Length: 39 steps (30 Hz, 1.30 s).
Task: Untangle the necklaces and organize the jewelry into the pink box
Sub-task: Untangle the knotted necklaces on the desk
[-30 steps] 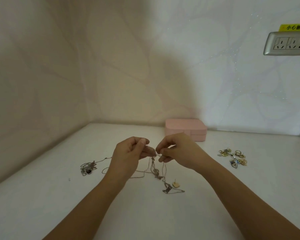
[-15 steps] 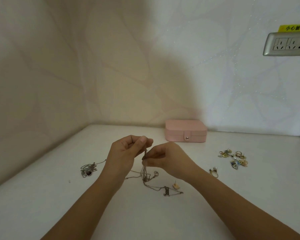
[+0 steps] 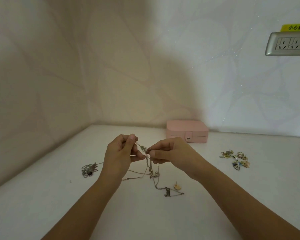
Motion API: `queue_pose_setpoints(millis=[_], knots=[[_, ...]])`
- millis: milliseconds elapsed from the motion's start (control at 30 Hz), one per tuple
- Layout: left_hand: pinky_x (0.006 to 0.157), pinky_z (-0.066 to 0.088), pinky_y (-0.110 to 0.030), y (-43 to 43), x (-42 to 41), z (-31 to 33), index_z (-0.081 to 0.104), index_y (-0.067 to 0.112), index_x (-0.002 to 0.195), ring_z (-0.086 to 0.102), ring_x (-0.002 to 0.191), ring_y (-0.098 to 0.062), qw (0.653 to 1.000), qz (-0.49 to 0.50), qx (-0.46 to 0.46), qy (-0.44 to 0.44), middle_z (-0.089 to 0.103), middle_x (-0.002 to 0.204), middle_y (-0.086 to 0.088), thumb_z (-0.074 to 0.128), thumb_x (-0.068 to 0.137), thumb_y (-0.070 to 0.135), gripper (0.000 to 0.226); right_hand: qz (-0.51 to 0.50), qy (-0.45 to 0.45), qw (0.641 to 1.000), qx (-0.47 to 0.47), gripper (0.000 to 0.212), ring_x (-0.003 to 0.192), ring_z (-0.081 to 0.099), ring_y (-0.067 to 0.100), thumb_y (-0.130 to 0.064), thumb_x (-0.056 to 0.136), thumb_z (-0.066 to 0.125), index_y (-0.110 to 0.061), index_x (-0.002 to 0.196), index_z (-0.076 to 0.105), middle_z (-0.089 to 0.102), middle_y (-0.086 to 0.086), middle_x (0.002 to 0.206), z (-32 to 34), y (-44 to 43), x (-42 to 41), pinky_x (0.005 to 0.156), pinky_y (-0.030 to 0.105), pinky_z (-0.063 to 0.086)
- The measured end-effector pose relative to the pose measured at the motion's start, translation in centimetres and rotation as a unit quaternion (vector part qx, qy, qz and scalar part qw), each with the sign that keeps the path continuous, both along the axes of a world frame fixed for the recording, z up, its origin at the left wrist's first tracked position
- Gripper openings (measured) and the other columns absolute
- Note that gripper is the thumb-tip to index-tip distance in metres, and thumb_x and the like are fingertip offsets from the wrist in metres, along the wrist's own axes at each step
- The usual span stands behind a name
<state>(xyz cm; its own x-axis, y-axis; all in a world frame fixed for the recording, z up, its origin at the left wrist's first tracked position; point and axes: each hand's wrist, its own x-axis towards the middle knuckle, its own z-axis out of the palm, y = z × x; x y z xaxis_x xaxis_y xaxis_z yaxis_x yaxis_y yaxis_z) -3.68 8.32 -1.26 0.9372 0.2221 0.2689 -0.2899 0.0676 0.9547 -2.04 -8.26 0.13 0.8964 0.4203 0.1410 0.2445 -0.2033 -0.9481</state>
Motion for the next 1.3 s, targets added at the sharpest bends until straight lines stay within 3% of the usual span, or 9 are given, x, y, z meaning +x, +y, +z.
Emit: queue_pose_setpoints(millis=[167, 333, 467, 567, 633, 833, 1000, 1167, 1300], knots=[[0.064, 0.056, -0.026, -0.3, -0.2, 0.1, 0.053, 0.005, 0.082, 0.064, 0.063, -0.014, 0.998, -0.037, -0.023, 0.039, 0.058, 0.071, -0.008, 0.034, 0.103, 0.024, 0.034, 0.116, 0.091, 0.989, 0.032, 0.012, 0.066, 0.056, 0.014, 0.002, 0.089, 0.057, -0.007, 0.084, 0.062, 0.060, 0.005, 0.076, 0.4, 0.3, -0.5, 0.075, 0.029, 0.053], [0.064, 0.056, -0.025, -0.2, -0.3, 0.1, 0.049, 0.005, 0.085, 0.066, 0.065, -0.023, 0.996, -0.081, -0.013, 0.047, 0.059, 0.067, -0.011, 0.033, 0.103, 0.027, 0.032, 0.074, 0.036, 0.997, -0.011, 0.018, 0.050, 0.026, 0.007, -0.024, 0.091, 0.062, -0.013, 0.078, 0.066, 0.048, -0.015, 0.057, 1.0, -0.2, -0.9, 0.050, 0.019, 0.022], [0.057, 0.055, -0.027, -0.2, -0.3, 0.3, 0.048, 0.007, 0.083, 0.038, 0.044, -0.012, 0.994, -0.077, -0.036, 0.063, 0.031, 0.051, 0.002, 0.036, 0.103, 0.027, 0.030, 0.021, -0.004, 0.999, -0.043, 0.015, 0.051, 0.031, 0.005, -0.025, 0.091, 0.063, -0.019, 0.093, 0.076, 0.064, -0.011, 0.073, 1.0, -0.5, -0.8, 0.051, 0.017, 0.026], [0.040, 0.035, -0.018, -0.1, -0.7, 0.7, 0.048, 0.010, 0.080, 0.023, 0.045, -0.009, 0.994, -0.074, -0.006, 0.076, 0.023, 0.054, 0.005, 0.039, 0.102, 0.029, 0.030, -0.021, -0.025, 0.998, -0.061, 0.017, 0.050, 0.045, -0.004, -0.026, 0.092, 0.061, -0.024, 0.100, 0.076, 0.070, -0.010, 0.085, 1.3, -0.6, -0.9, 0.059, 0.015, 0.030], [0.039, 0.023, -0.017, 0.1, -0.8, 0.8, 0.052, 0.010, 0.082, 0.023, 0.044, -0.007, 0.994, -0.072, 0.027, 0.082, 0.025, 0.056, 0.006, 0.042, 0.101, 0.030, 0.029, -0.037, -0.037, 0.997, -0.054, 0.017, 0.051, 0.051, -0.011, -0.024, 0.092, 0.061, -0.021, 0.101, 0.075, 0.070, -0.011, 0.087, 1.4, -0.7, -0.9, 0.061, 0.014, 0.030], [0.044, 0.026, -0.017, 0.8, -1.1, 0.7, 0.074, 0.019, 0.093, 0.031, 0.052, -0.008, 0.975, -0.110, 0.156, 0.111, 0.054, 0.073, 0.004, 0.063, 0.083, 0.042, 0.028, -0.069, -0.050, 0.996, -0.009, 0.017, 0.050, 0.043, 0.000, -0.024, 0.091, 0.061, -0.023, 0.089, 0.077, 0.064, -0.008, 0.073, 2.1, -1.9, -0.6, 0.056, 0.016, 0.028], [0.040, 0.019, -0.014, 0.6, -1.5, 1.0, 0.076, 0.014, 0.090, 0.019, 0.044, -0.008, 0.969, -0.147, 0.172, 0.101, 0.047, 0.047, 0.013, 0.069, 0.082, 0.020, 0.013, -0.102, -0.038, 0.994, 0.023, 0.020, 0.046, 0.029, 0.005, -0.021, 0.093, 0.058, -0.017, 0.085, 0.076, 0.039, -0.009, 0.049, 2.5, -3.0, 0.0, 0.043, 0.013, 0.022], [0.041, 0.018, -0.015, 1.0, -1.5, 1.1, 0.076, 0.014, 0.093, 0.019, 0.044, -0.007, 0.964, -0.158, 0.193, 0.096, 0.034, 0.044, 0.012, 0.066, 0.084, 0.017, 0.014, -0.197, -0.129, 0.967, -0.098, 0.011, 0.054, 0.052, -0.006, -0.023, 0.087, 0.067, -0.019, 0.083, 0.077, 0.063, -0.016, 0.063, 3.8, -5.5, 0.4, 0.052, 0.008, 0.036], [0.043, 0.019, -0.017, 1.5, -1.5, 1.2, 0.078, 0.014, 0.084, 0.020, 0.047, -0.009, 0.963, -0.154, 0.198, 0.100, 0.024, 0.053, 0.004, 0.064, 0.087, 0.018, 0.015, -0.224, -0.105, 0.959, -0.138, 0.006, 0.059, 0.048, 0.006, -0.028, 0.080, 0.075, -0.023, 0.078, 0.078, 0.067, -0.002, 0.071, 4.5, -8.7, 0.6, 0.059, 0.020, 0.034]])
